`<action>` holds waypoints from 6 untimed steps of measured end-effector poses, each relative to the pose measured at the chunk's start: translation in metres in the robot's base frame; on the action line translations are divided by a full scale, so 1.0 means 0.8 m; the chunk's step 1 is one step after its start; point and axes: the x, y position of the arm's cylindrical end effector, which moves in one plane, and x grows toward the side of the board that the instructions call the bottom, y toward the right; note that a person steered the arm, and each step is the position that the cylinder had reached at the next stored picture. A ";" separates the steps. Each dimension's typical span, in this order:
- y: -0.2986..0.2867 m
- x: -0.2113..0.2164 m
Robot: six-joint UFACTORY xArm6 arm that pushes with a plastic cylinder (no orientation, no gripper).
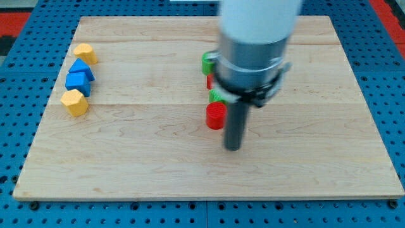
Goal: Move your arm towards the bottom left corner
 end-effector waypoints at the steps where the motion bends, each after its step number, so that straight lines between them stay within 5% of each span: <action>1: -0.006 0.008; 6: -0.055 0.067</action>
